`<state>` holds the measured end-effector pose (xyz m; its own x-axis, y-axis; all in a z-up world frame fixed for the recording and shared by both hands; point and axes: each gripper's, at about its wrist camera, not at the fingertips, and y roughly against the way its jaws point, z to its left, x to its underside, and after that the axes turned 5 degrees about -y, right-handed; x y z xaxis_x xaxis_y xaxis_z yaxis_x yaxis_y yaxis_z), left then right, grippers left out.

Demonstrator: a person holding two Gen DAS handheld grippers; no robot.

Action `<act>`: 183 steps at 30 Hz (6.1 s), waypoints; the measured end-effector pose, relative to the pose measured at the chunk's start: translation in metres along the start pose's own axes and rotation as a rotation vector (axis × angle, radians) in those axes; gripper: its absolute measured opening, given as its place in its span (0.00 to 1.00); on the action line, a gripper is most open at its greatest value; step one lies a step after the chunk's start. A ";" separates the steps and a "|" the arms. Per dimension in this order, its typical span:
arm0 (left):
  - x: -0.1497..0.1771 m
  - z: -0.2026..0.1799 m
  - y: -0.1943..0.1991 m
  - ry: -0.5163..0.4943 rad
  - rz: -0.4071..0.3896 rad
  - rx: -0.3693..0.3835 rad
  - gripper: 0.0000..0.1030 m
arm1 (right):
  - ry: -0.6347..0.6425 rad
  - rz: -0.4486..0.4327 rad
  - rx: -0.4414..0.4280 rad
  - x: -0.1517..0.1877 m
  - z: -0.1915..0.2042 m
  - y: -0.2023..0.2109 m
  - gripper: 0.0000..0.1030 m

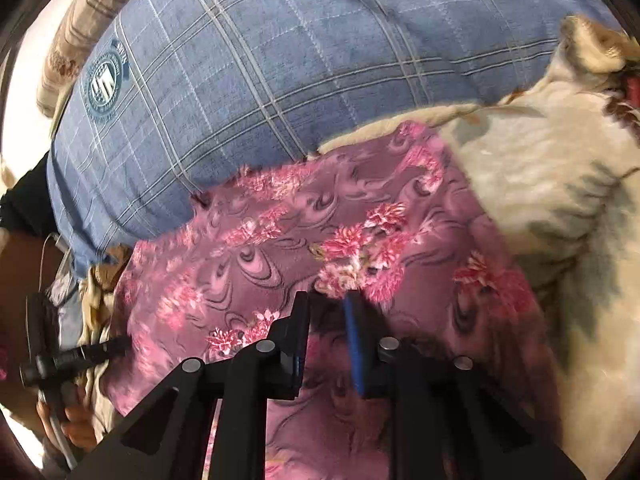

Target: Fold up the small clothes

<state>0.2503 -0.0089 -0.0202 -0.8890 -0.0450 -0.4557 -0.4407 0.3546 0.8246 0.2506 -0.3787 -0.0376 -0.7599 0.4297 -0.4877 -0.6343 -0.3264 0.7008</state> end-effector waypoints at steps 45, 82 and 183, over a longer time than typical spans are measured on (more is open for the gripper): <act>0.067 0.032 0.040 0.089 -0.012 0.049 0.52 | -0.056 -0.166 0.084 0.044 -0.072 0.091 0.17; 0.051 0.000 0.007 -0.117 -0.011 -0.085 0.84 | 0.296 -0.134 0.323 0.083 0.055 0.017 0.53; -0.099 -0.233 -0.085 -0.169 0.197 0.059 0.08 | 0.175 -0.367 -0.133 0.098 0.038 0.102 0.05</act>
<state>0.3470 -0.2526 0.0328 -0.9214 0.1847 -0.3421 -0.2492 0.3948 0.8843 0.1174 -0.3379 0.0058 -0.4855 0.3923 -0.7812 -0.8714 -0.2894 0.3962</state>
